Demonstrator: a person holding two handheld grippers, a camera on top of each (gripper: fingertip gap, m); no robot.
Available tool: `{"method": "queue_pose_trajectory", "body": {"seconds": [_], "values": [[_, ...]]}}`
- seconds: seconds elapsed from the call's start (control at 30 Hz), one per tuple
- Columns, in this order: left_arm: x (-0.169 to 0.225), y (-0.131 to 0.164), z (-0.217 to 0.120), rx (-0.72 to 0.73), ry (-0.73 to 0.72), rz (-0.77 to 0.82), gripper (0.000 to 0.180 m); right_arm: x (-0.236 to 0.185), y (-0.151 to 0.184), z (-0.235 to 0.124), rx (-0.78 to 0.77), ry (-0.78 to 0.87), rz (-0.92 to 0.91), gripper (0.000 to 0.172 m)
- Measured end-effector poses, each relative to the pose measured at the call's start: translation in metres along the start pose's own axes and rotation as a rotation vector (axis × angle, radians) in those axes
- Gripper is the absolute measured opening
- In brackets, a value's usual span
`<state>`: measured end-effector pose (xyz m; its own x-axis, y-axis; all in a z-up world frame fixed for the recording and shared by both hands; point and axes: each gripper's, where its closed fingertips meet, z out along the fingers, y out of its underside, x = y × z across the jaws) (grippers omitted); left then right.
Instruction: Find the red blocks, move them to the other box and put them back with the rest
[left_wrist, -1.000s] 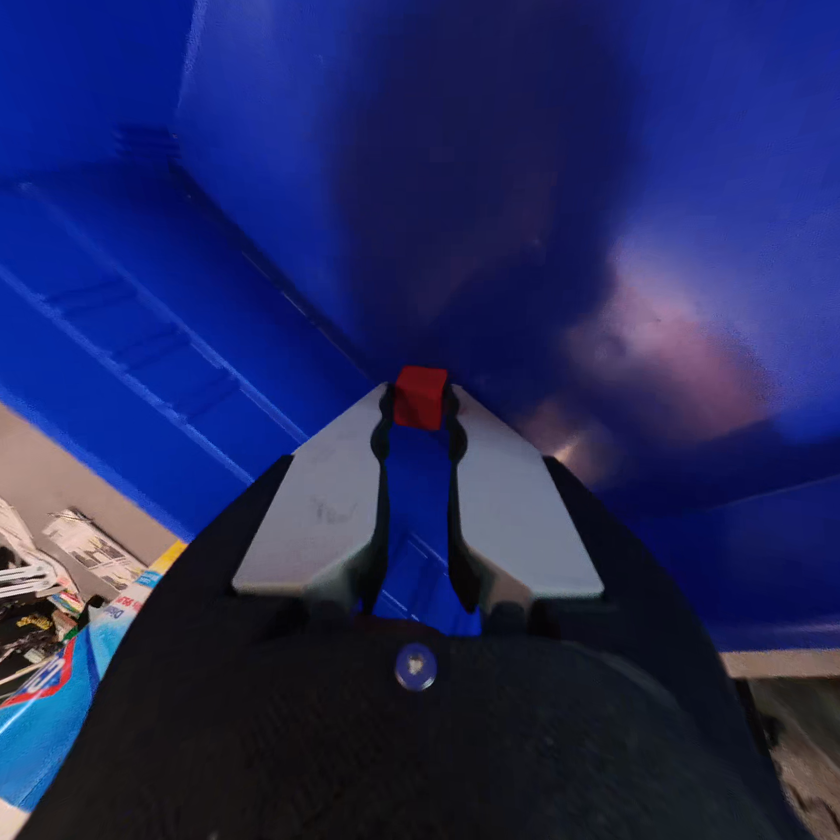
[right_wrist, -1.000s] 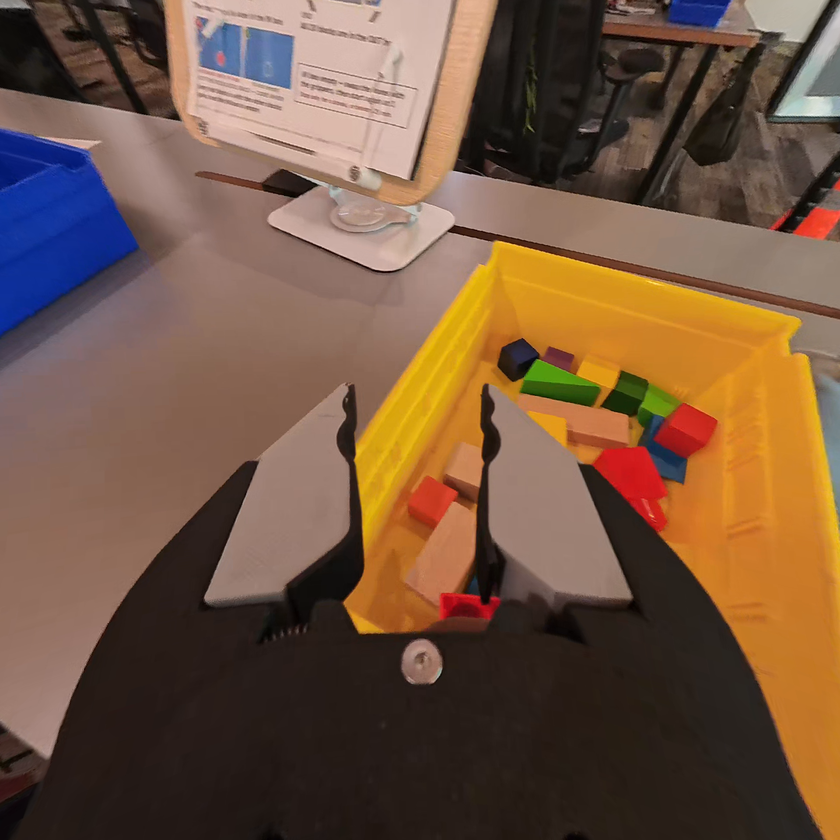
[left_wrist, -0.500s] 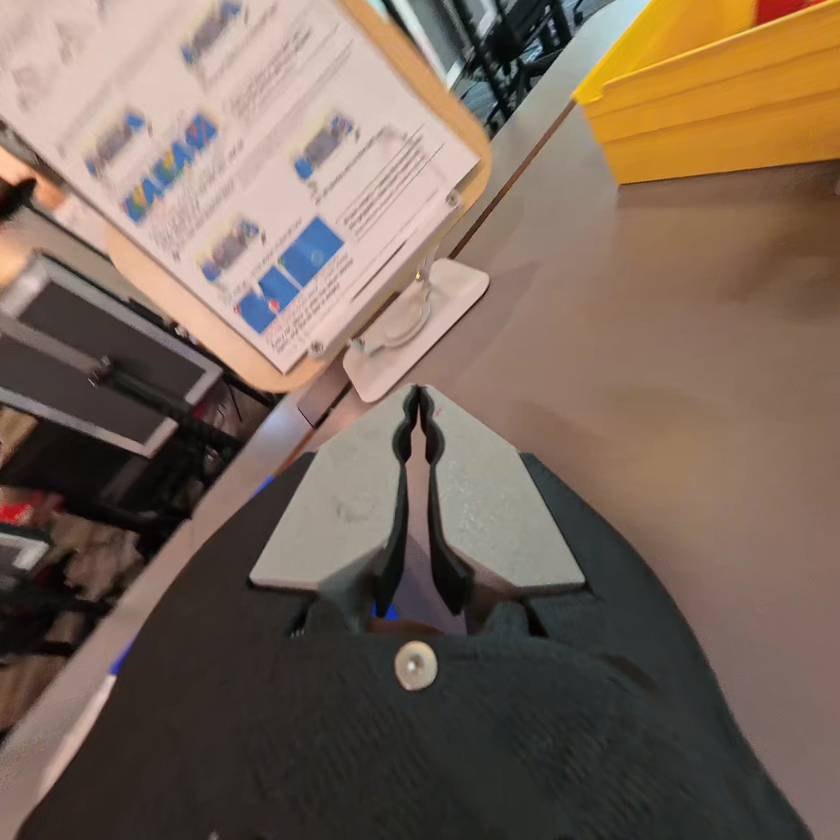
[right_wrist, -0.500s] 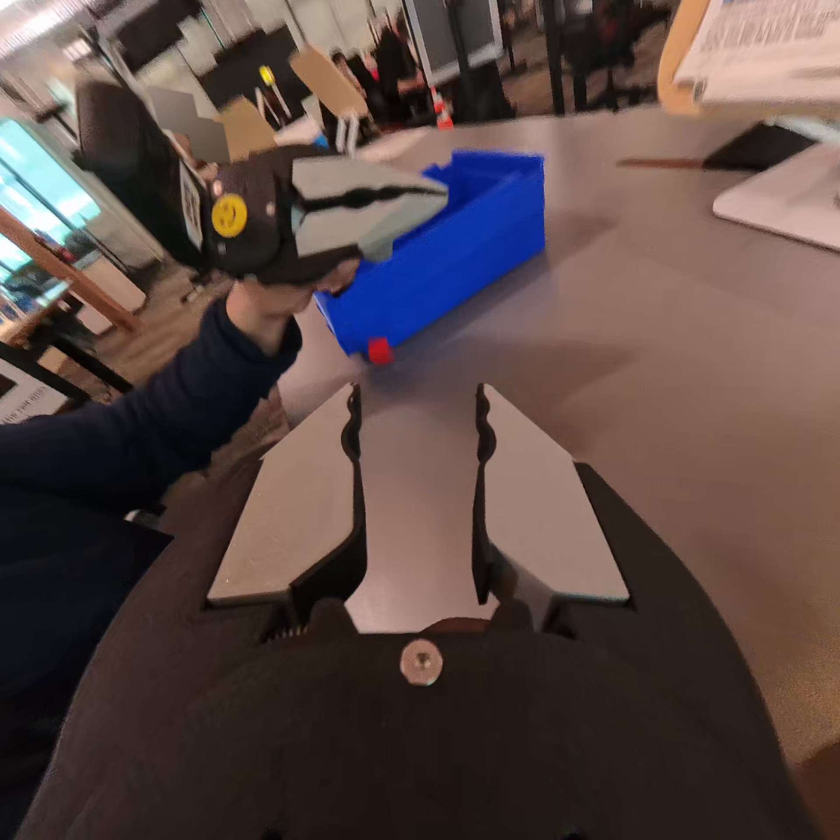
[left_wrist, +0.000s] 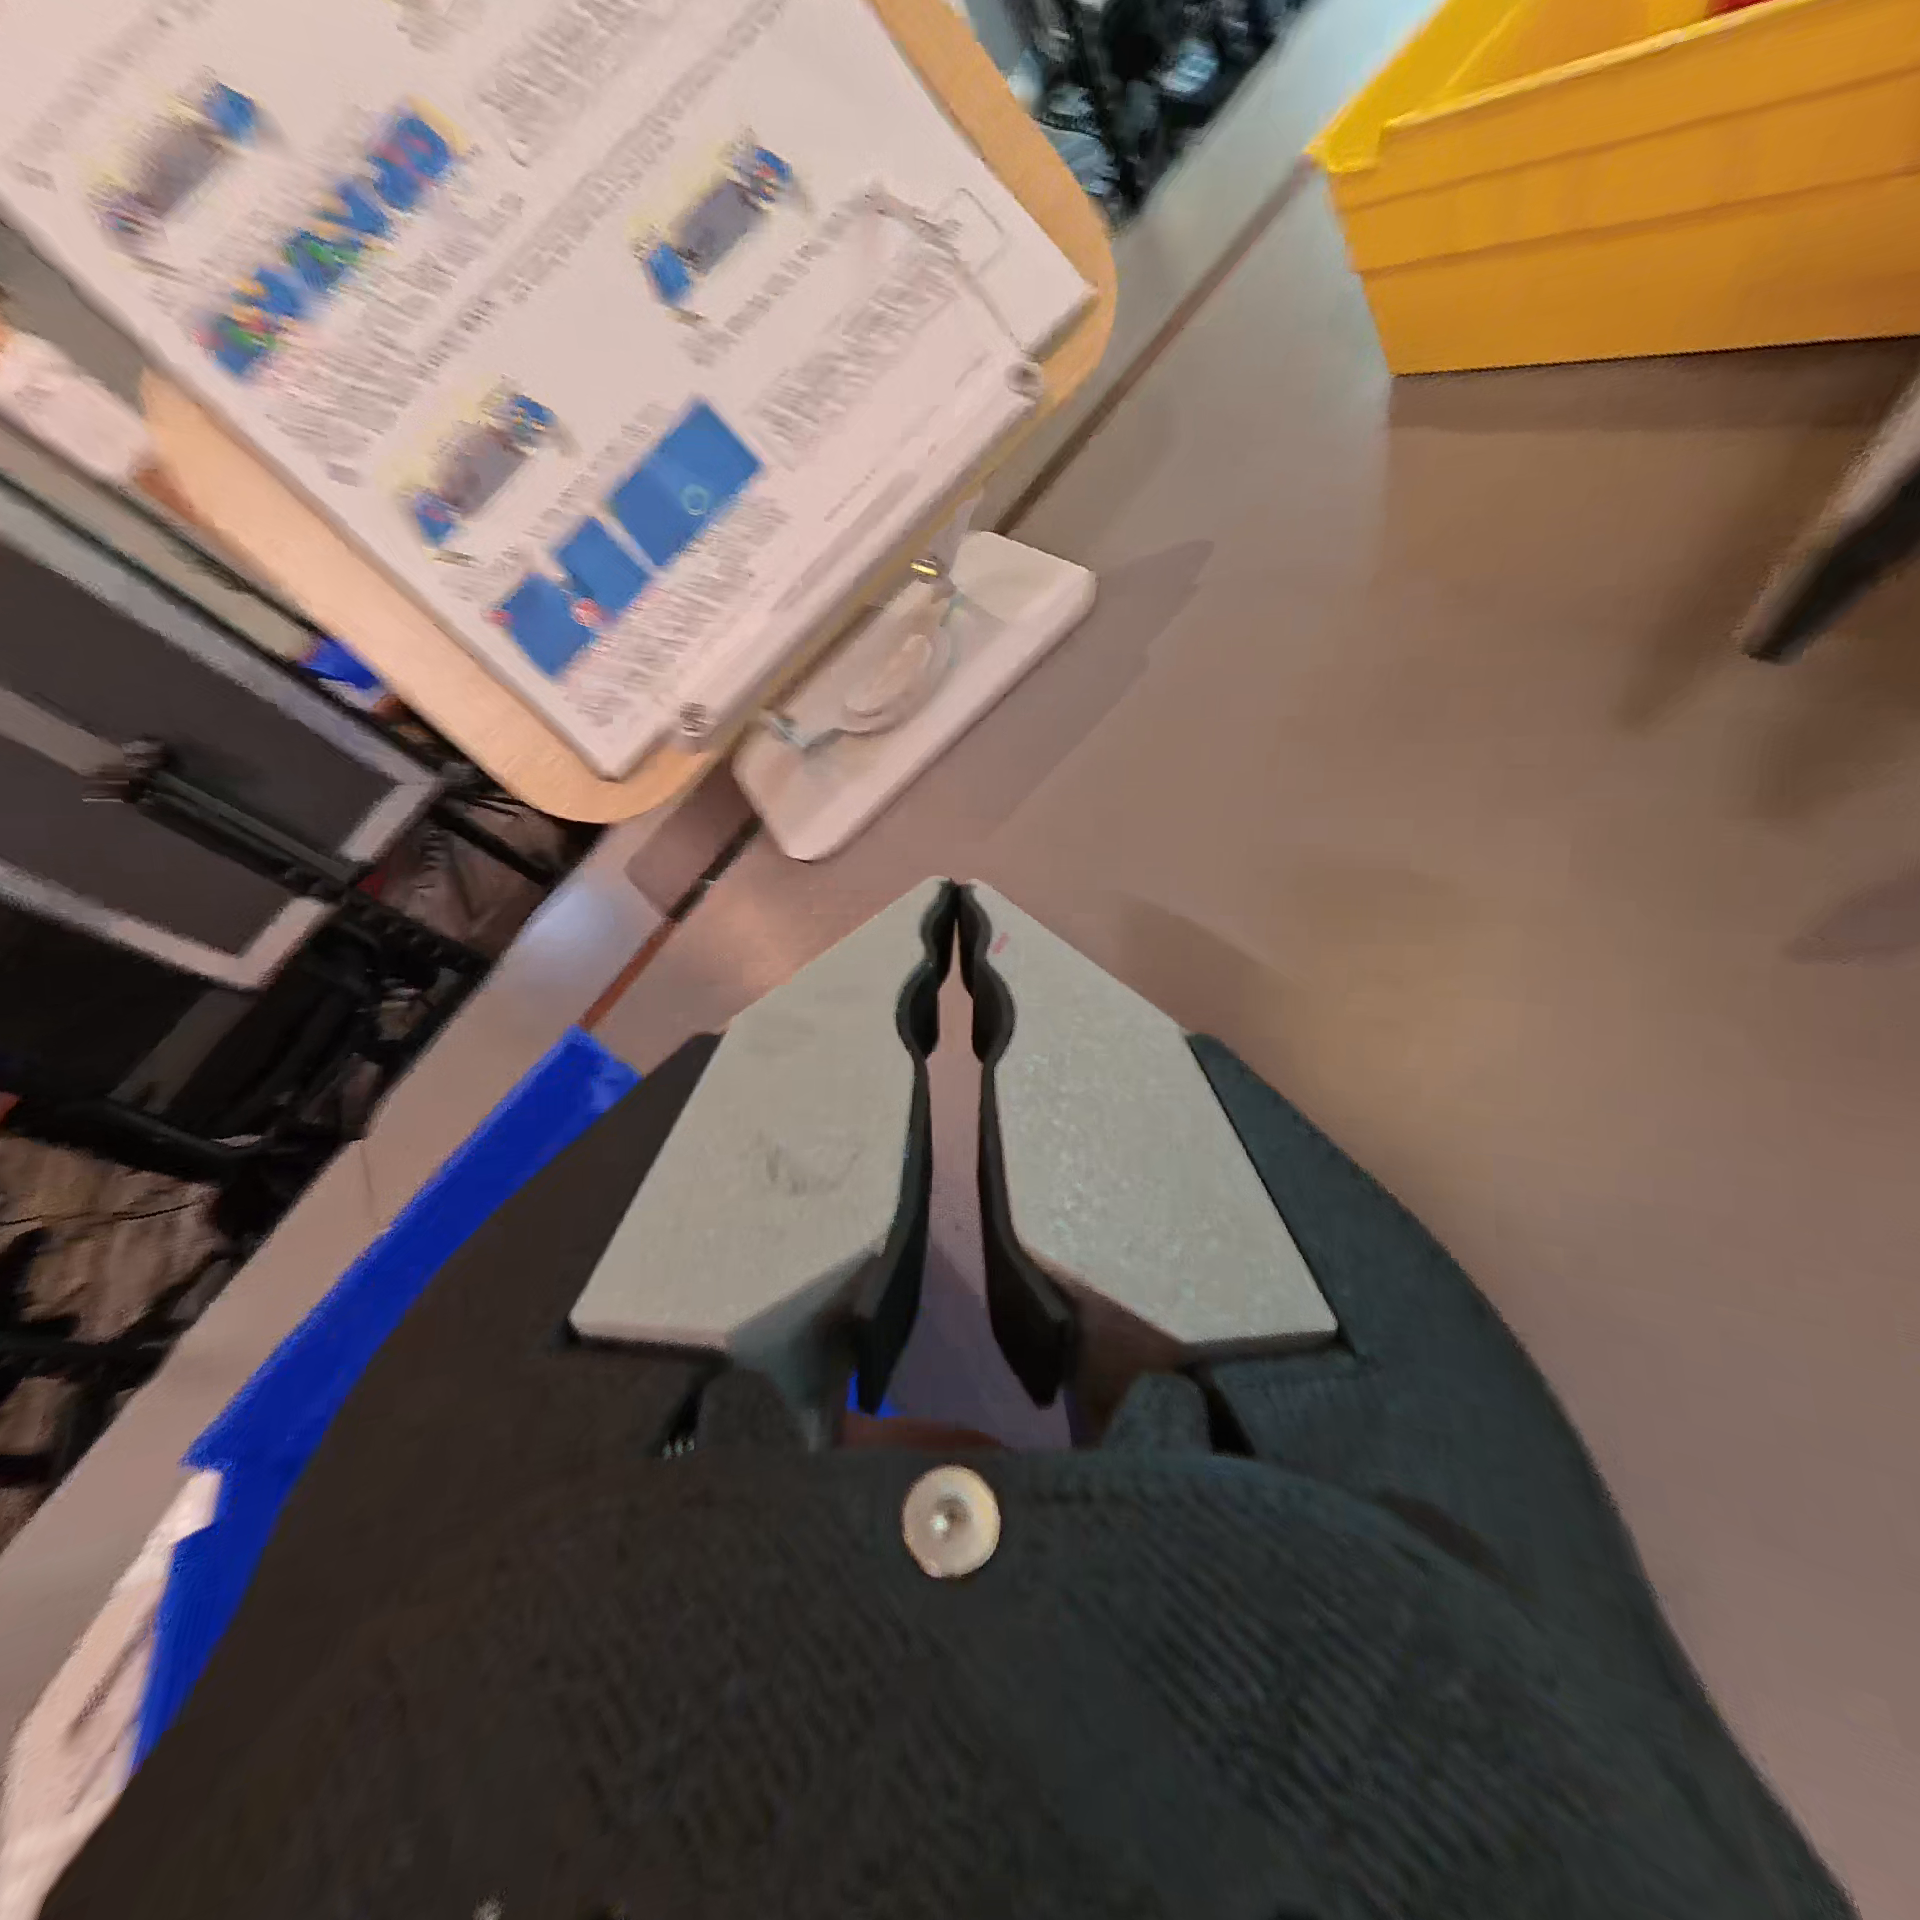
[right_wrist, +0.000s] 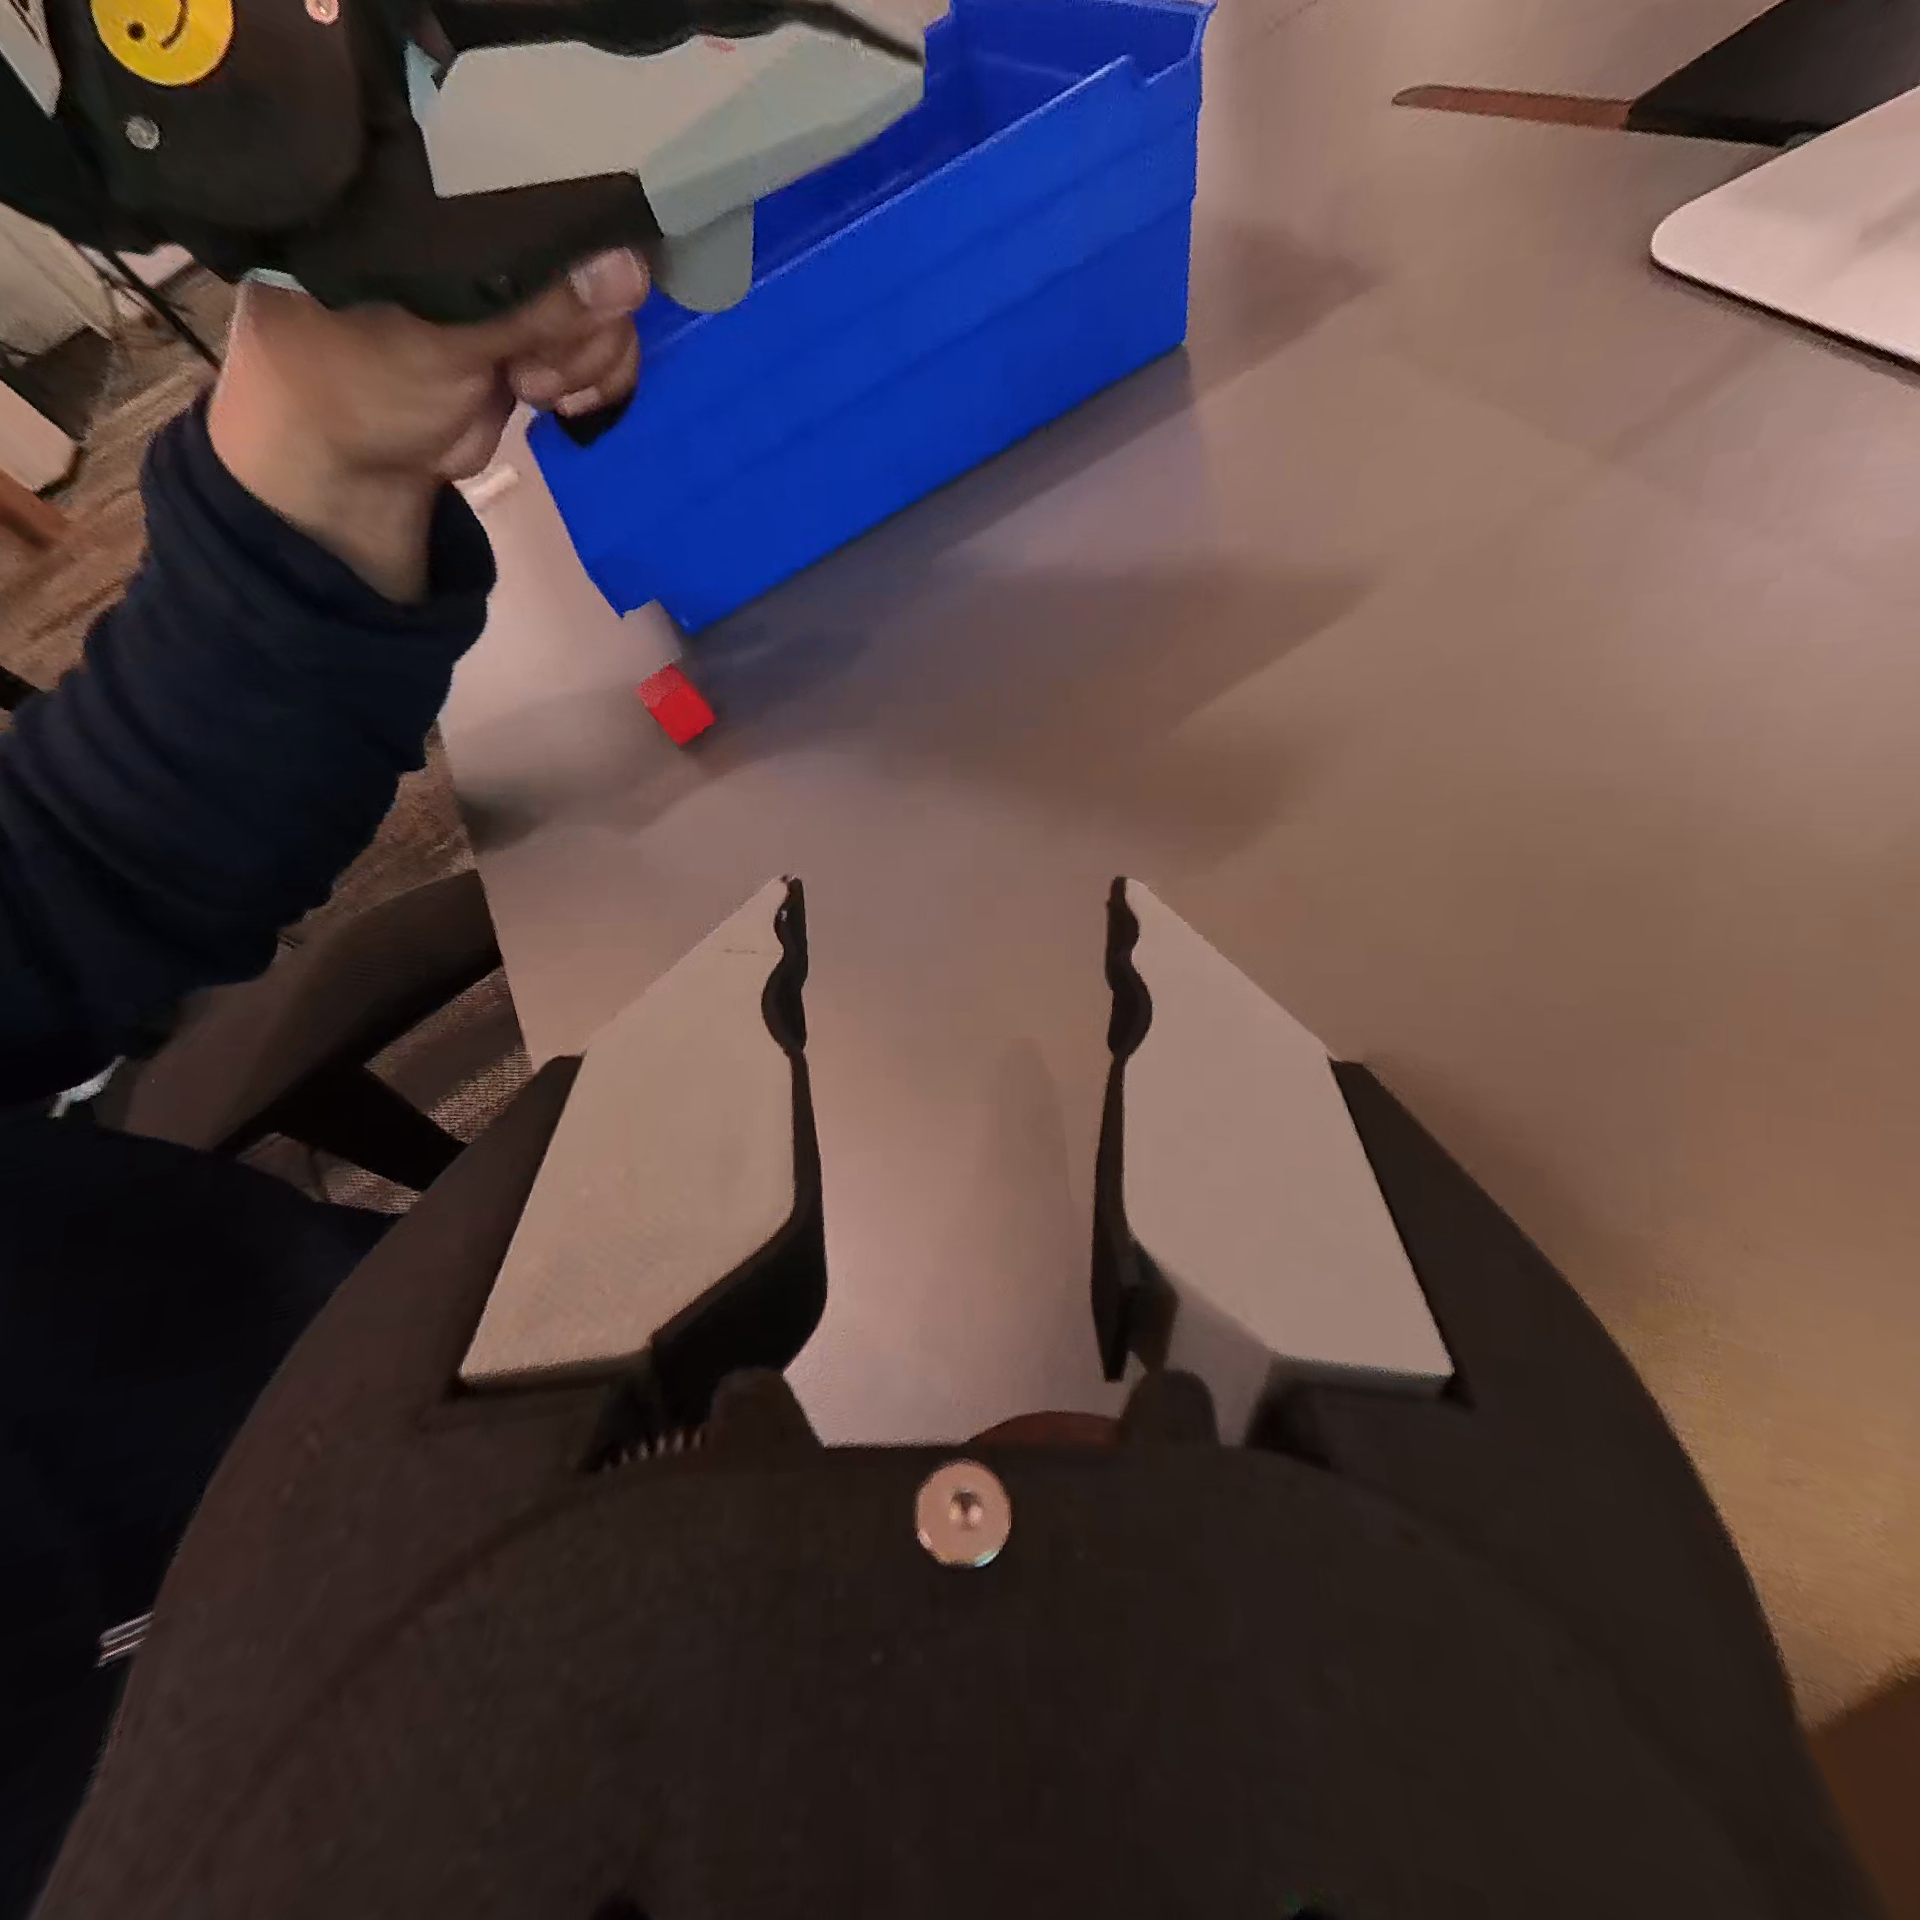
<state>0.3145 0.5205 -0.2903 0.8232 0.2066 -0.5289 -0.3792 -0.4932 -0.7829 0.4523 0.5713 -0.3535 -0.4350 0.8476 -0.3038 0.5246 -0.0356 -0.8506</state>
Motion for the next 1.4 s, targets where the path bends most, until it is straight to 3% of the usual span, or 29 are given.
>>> {"method": "queue_pose_trajectory", "body": {"seconds": [0.13, 0.2, 0.33, 0.43, 0.5, 0.53, 0.67, 0.77, 0.83, 0.93, 1.0, 1.2, 1.33, 1.4], "values": [[0.077, 0.038, -0.046, -0.281, 0.569, 0.031, 0.018, -0.004, -0.001, -0.004, 0.001, -0.037, 0.020, 0.055], [0.090, 0.063, -0.075, -0.406, 0.708, 0.136, 0.029, -0.006, -0.001, -0.007, 0.000, -0.035, 0.011, 0.055], [0.093, 0.119, -0.106, -0.705, 0.765, 0.325, 0.034, -0.013, -0.003, -0.009, -0.003, -0.044, -0.010, 0.055], [0.095, 0.149, -0.107, -0.855, 0.729, 0.421, 0.034, -0.019, -0.004, -0.009, -0.009, -0.050, -0.030, 0.055], [0.095, 0.163, -0.104, -0.918, 0.718, 0.433, 0.034, -0.022, -0.005, -0.010, -0.008, -0.053, -0.037, 0.055], [0.093, 0.167, -0.102, -0.946, 0.704, 0.429, 0.021, -0.024, -0.005, -0.010, -0.006, -0.057, -0.039, 0.055], [0.090, 0.166, -0.100, -0.951, 0.690, 0.413, 0.020, -0.027, -0.006, -0.013, 0.000, -0.070, -0.038, 0.054], [0.093, 0.128, -0.085, -0.727, 0.646, 0.344, 0.019, -0.027, -0.008, -0.016, 0.013, -0.087, -0.024, 0.054], [0.090, 0.063, -0.068, -0.357, 0.561, 0.262, 0.019, -0.033, -0.011, -0.016, 0.035, -0.136, 0.003, 0.054], [0.093, -0.042, -0.081, 0.263, 0.449, 0.140, 0.019, -0.054, -0.021, -0.021, 0.093, -0.291, 0.074, 0.054], [0.104, -0.077, -0.100, 0.537, 0.396, 0.138, 0.019, -0.071, -0.031, -0.028, 0.143, -0.405, 0.119, 0.055], [0.152, -0.085, -0.087, 0.584, 0.377, 0.256, 0.019, -0.101, -0.040, -0.035, 0.185, -0.532, 0.143, 0.053], [0.164, -0.088, -0.082, 0.575, 0.356, 0.300, 0.019, -0.104, -0.032, -0.026, 0.153, -0.531, 0.137, 0.026], [0.160, -0.087, -0.080, 0.563, 0.337, 0.239, 0.020, -0.100, -0.035, -0.031, 0.169, -0.522, 0.138, 0.022]]}}
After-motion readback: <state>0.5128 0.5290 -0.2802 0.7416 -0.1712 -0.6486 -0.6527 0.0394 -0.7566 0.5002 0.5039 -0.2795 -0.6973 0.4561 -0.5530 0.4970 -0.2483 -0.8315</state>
